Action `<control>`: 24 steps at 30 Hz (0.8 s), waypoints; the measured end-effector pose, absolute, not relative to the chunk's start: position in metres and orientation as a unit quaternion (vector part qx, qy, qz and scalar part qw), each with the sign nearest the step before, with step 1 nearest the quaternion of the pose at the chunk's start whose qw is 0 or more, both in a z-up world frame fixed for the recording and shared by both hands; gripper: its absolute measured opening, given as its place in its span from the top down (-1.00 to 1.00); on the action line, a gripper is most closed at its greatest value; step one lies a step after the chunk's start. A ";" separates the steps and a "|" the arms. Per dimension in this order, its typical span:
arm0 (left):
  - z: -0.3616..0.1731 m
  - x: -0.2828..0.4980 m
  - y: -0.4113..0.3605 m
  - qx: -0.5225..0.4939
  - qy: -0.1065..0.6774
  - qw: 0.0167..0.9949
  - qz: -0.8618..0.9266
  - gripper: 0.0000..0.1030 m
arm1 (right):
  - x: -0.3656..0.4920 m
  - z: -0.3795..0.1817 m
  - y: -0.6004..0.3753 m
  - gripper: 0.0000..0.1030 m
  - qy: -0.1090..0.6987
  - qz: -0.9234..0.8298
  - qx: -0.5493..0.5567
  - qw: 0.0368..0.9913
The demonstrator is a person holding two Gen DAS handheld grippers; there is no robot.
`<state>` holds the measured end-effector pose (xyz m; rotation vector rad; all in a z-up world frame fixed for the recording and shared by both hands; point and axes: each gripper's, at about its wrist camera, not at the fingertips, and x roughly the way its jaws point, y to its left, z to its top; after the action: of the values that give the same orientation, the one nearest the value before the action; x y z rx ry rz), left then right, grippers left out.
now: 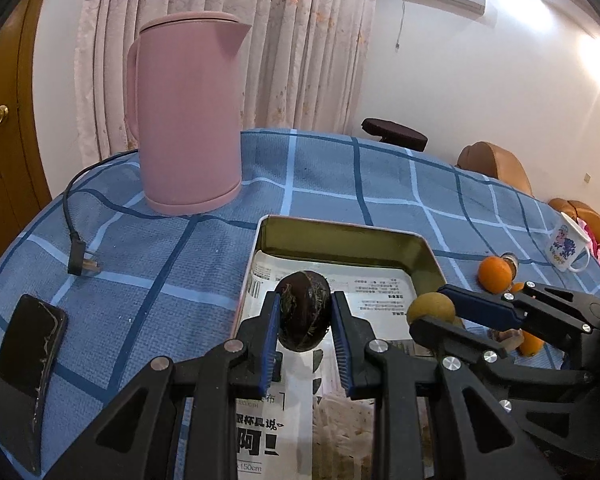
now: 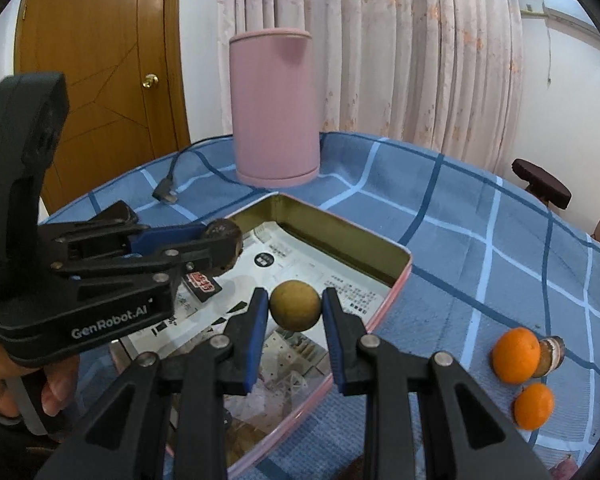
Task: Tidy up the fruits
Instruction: 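Carry both held fruits over the pink tin box, then open both grippers to drop the fruits into the pink tin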
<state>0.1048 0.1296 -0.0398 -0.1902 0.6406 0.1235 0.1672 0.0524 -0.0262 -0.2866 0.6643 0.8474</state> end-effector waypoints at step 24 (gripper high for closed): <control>-0.053 0.113 0.131 -0.078 0.343 0.934 0.065 0.47 | 0.169 -0.040 0.065 0.40 0.344 0.402 -0.136 0.838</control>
<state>0.1134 0.1308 -0.0531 -0.1592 0.7026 0.1338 0.1688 0.0651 -0.0403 -0.2879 0.7274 0.8499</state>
